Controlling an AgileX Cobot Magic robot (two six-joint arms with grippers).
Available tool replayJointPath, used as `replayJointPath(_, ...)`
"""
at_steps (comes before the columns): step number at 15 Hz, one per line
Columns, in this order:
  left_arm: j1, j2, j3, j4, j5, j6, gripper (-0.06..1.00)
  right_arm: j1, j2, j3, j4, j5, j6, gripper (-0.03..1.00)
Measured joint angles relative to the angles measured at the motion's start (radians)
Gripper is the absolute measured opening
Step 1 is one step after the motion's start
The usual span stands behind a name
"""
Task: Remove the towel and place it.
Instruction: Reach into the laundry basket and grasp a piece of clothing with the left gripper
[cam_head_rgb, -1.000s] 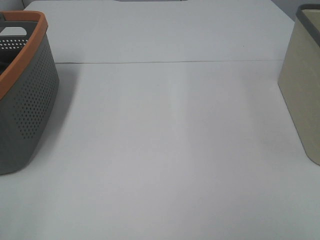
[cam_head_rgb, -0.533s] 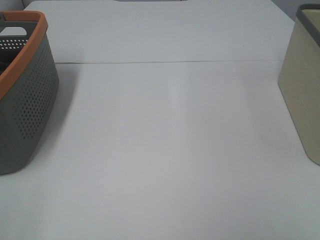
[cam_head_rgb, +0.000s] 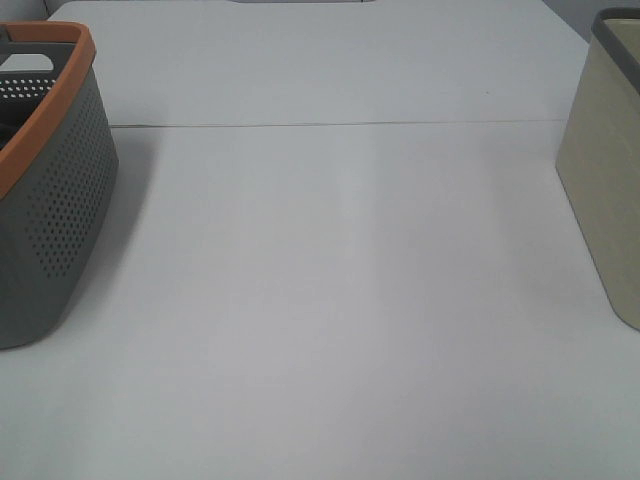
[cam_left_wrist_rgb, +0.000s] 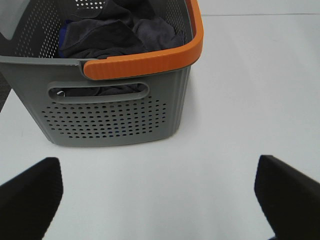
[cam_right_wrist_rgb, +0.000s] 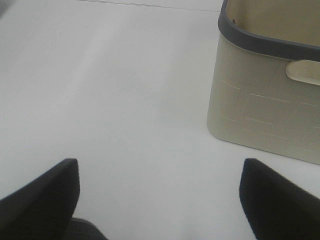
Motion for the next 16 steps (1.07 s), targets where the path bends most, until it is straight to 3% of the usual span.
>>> replayJointPath(10, 0.0, 0.0, -0.002, 0.0, 0.0, 0.003, 0.98, 0.0, 0.0, 0.0, 0.0, 0.0, 0.0, 0.78)
replayJointPath(14, 0.0, 0.379, -0.286, 0.006, 0.05, 0.186, 0.98, 0.0, 0.0, 0.0, 0.0, 0.0, 0.0, 0.78)
replayJointPath(16, 0.0, 0.609, -0.439, 0.008, 0.089, 0.349, 0.98, 0.0, 0.0, 0.0, 0.0, 0.0, 0.0, 0.78)
